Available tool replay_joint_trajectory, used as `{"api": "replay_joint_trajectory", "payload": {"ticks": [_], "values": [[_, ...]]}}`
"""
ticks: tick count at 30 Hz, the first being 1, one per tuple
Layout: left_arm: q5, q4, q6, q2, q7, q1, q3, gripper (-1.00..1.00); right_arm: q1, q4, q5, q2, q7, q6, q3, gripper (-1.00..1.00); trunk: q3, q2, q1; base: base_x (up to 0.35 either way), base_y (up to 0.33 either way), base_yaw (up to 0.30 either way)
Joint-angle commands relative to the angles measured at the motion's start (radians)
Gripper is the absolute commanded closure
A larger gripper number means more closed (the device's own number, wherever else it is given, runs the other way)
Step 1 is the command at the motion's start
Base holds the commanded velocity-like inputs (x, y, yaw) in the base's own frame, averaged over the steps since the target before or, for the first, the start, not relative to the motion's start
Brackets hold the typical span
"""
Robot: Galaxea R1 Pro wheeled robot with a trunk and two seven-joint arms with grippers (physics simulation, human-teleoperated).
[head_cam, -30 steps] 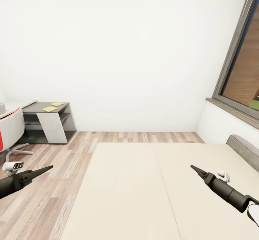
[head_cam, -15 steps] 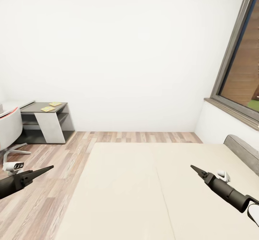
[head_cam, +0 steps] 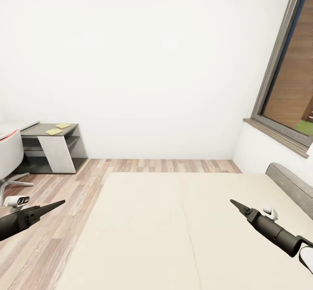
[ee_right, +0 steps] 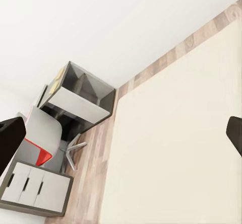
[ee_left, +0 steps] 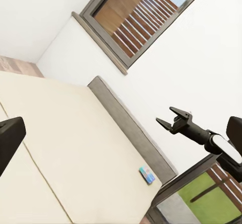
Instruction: Put all the toys in the child's room - the three board games (two on the bed and one on the table), the two jigsaw puzzles on the table, and the tennis ball on the table - inside the toy box on the table in the child's room.
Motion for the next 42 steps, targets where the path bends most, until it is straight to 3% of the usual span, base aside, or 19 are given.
{"api": "replay_joint_trajectory", "payload": {"ticks": [1, 42], "values": [[-0.001, 0.0, 0.011, 0.0, -0.004, -0.001, 0.0, -1.0, -0.001, 0.0, -0.005, 0.0, 0.001, 0.007, -0.001, -1.0, -0.002, -0.002, 0.001, 0.0, -0.158, 0.0], [-0.001, 0.0, 0.011, 0.0, -0.004, -0.001, 0.0, -1.0, -0.001, 0.0, -0.005, 0.0, 0.001, 0.007, -0.001, -1.0, -0.002, -0.002, 0.001, 0.0, -0.158, 0.0]]}}
